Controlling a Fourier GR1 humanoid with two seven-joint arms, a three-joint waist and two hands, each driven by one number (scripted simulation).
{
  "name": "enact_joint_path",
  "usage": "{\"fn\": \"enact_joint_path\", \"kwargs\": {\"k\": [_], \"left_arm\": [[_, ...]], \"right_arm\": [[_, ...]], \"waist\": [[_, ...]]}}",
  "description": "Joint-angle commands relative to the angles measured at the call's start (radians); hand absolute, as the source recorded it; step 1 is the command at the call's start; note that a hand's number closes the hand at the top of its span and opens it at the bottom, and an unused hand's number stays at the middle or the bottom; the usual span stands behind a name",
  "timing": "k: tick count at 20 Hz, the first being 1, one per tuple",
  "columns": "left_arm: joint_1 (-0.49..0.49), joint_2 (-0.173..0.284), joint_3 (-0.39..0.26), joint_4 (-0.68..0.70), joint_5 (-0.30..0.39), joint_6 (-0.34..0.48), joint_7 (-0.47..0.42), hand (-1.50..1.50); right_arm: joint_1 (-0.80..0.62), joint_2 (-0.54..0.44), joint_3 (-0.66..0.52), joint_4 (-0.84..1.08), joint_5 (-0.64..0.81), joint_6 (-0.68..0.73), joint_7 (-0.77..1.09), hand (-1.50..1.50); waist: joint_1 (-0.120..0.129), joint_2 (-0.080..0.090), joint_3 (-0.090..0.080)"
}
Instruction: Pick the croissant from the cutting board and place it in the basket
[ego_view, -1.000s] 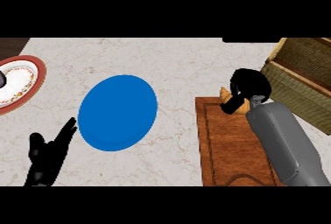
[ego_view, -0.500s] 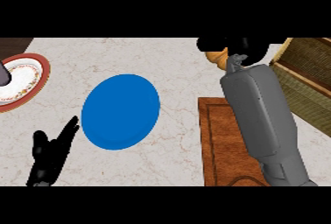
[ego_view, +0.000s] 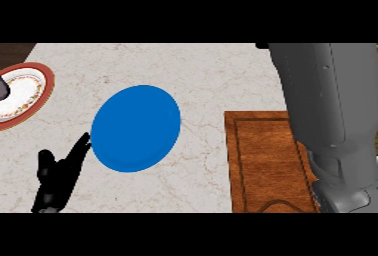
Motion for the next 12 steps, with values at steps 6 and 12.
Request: {"fn": "enact_joint_path", "kwargs": {"k": [6, 12], "left_arm": [[0.050, 0.020, 0.024, 0.062, 0.015, -0.035, 0.021, 0.00], [0.019, -0.026, -0.002, 0.050, -0.004, -0.005, 0.055, 0.00]], "right_arm": [[-0.180, -0.121, -0.126, 0.044, 0.078, 0.098, 0.159, 1.50], [-0.170, -0.232, -0.223, 0.161, 0.037, 0.090, 0.046, 1.50]], "waist": [[-0.010, 0.004, -0.011], [-0.009, 0.010, -0.010]]}}
